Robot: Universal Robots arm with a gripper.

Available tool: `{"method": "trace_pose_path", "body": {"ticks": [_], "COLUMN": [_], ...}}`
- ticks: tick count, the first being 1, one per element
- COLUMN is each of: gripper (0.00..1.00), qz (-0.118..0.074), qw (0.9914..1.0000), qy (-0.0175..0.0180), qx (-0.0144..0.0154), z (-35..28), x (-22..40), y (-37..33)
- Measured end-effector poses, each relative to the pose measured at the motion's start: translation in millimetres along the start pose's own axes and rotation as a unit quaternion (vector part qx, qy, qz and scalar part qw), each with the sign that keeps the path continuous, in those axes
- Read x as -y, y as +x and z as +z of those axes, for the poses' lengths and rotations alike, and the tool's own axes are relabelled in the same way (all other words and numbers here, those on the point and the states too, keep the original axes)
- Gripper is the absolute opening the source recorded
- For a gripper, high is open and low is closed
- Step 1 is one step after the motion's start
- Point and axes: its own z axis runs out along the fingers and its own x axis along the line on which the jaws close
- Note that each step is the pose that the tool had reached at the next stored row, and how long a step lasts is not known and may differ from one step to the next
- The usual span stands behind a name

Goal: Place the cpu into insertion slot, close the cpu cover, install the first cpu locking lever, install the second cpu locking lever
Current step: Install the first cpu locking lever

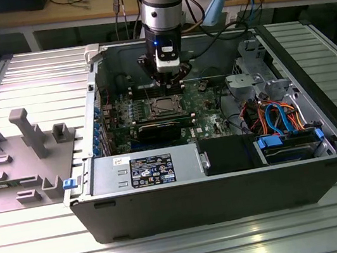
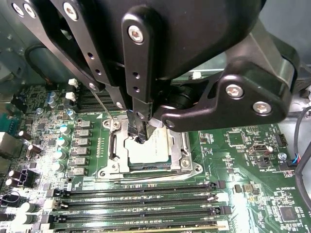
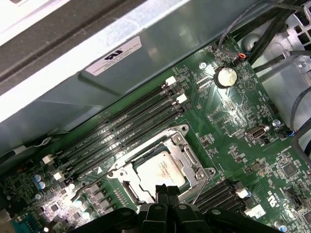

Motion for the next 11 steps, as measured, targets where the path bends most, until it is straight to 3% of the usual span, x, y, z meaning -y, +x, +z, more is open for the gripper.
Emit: {"method": "trace_pose_path", "body": {"ticks": [11], "gripper": [0.11], "qz": [-0.007], "qw": [0.99997], "qy": [0.0001], "qx": [0.0003], "z": [0.0], "x": [0.0], "y": [0.0]}}
